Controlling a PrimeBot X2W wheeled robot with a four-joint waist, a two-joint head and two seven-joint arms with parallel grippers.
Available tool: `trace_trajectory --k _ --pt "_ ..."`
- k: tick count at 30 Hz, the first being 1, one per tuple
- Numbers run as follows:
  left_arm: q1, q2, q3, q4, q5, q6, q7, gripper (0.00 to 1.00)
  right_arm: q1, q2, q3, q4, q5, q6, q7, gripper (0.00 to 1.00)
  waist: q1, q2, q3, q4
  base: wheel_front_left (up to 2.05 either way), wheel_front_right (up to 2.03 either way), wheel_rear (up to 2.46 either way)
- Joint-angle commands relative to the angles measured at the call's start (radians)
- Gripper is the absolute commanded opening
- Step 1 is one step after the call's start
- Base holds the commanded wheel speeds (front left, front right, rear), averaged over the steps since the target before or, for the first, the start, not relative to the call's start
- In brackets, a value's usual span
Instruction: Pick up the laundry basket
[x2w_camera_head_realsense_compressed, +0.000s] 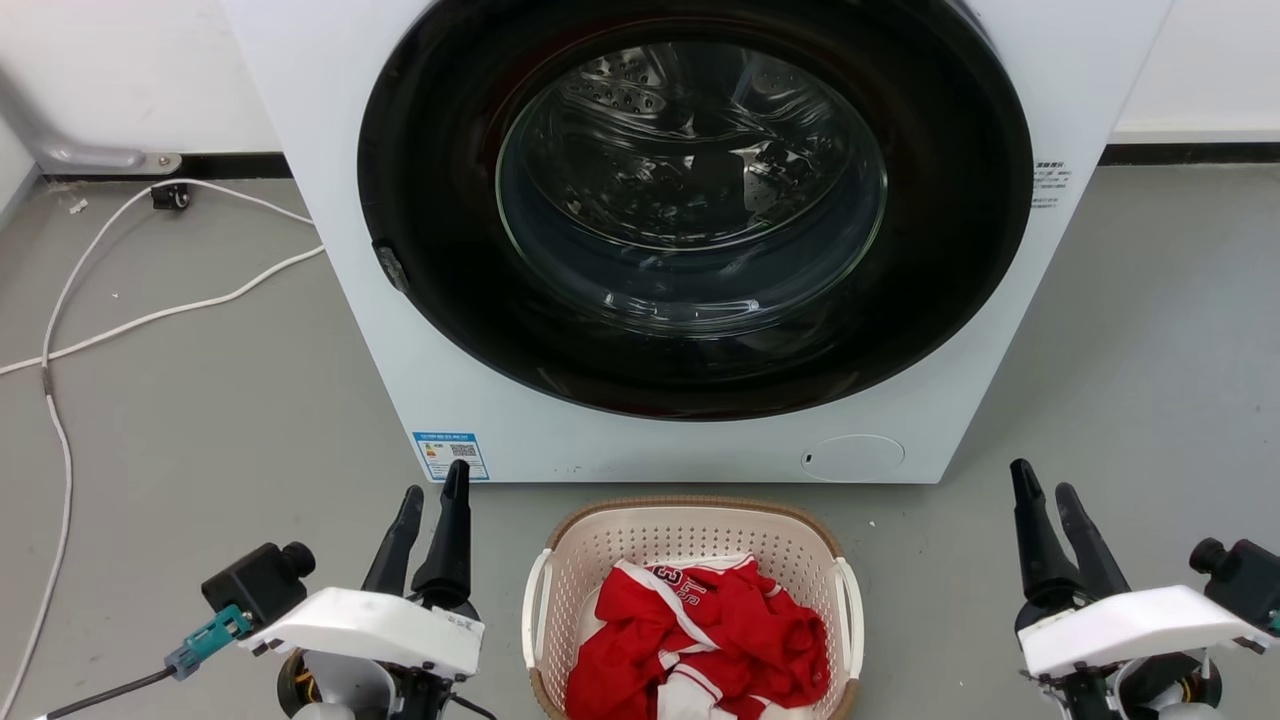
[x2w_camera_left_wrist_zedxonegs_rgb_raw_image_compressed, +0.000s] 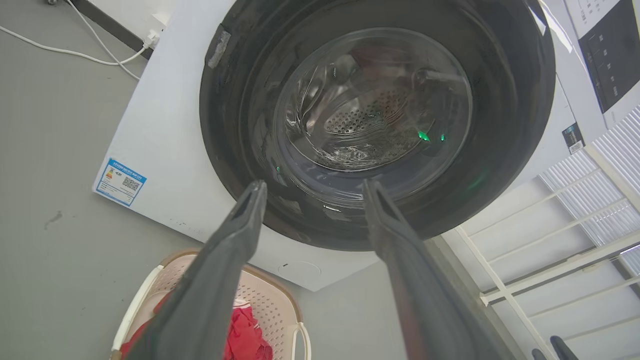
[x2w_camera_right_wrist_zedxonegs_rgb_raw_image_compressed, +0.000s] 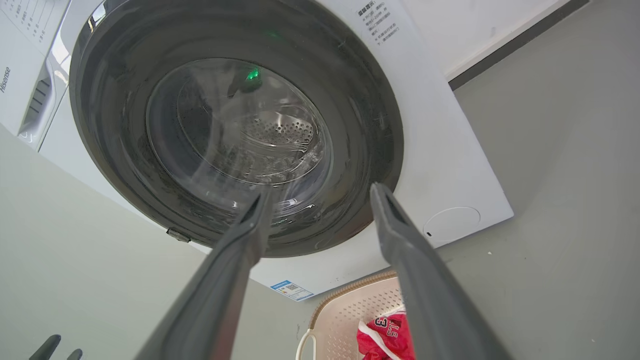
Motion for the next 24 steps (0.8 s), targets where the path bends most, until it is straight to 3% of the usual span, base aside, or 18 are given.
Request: trace_trajectory --k 1,24 --pt "-0.015 0.002 -0.016 -0.016 0.085 0.011 -0.019 1.0 -0.017 -0.001 0.018 -0.009 -0.083 0.0 -0.015 1.0 0.0 0.0 0.003 0.001 0.0 0.0 0.0" --pt "-0.007 0.015 -0.071 -0.011 0.376 0.048 -0.08 1.0 0.009 0.001 0.056 -0.056 -0.38 0.0 -0.024 1.0 0.0 0.0 0.0 0.011 0.0 0.0 0.0"
